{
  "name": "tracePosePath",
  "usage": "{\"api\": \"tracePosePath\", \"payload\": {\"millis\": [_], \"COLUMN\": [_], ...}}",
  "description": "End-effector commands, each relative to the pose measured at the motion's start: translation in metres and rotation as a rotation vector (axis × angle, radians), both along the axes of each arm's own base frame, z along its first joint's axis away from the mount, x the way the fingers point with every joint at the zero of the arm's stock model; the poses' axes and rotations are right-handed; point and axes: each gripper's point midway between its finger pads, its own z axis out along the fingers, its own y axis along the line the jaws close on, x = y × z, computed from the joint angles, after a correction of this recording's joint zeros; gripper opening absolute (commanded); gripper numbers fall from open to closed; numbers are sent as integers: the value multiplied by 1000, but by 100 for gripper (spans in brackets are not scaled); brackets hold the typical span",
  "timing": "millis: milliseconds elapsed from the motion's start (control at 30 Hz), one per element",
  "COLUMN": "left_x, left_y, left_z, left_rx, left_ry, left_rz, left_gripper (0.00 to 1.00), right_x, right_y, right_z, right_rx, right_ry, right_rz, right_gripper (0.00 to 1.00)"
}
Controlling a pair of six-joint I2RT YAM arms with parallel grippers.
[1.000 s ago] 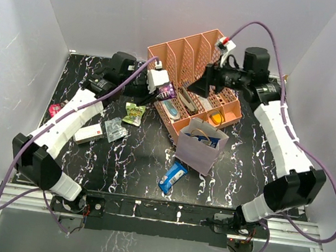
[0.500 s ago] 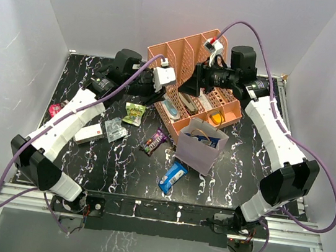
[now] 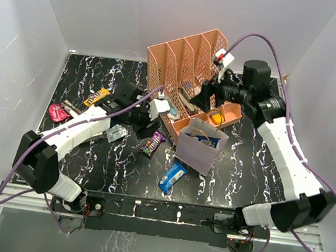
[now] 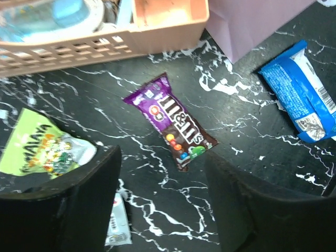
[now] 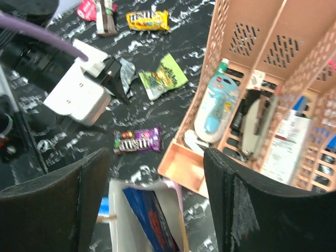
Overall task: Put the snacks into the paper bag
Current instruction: Move the paper bag to the center of the board.
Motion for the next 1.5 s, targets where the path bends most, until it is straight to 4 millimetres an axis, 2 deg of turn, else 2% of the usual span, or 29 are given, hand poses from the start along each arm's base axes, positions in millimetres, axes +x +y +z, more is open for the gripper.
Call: {"api": "tracePosePath", "payload": {"millis": [0,233,333,500,667,800,1167,1367,1467], "left_x": [-9,-5,-5,-9,-11,-12,-15,-15,-15], "left_y": [-14,-23,-22,-22,-18,-16,-16,-14,-14], "left_z": [-17,-71,-92,-108,-117,-118,-112,-113,-114], "left_rx": [-43,13,42,68,84,94,69,74,75], "left_ry": [26,135,177,203,203,199,176,170,169], "left_rz": [30,148,184,190,182,173,162,167,165], "left_gripper": [67,77,79,79,77,73,66,65,64], "right_x": [-24,-42,-57,-59,-57,-46,-29,-19,-13], "right_y": [-29,-79,-90,-106,-99,-103,-128,-148,-155], "right_z": [9,-20,-37,-59,-88,-106,-112,-104,-98], "right_rx": [-140,-288,-330,-382,-387,-424,-616,-738,-792], "right_ry": [-195,-173,-145,-116,-33,-3,-38,-117,-176], "right_rz": [4,-87,-88,-138,-95,-114,-124,-139,-125], "right_gripper": [76,78,77,77,72,56,21,8,8]}}
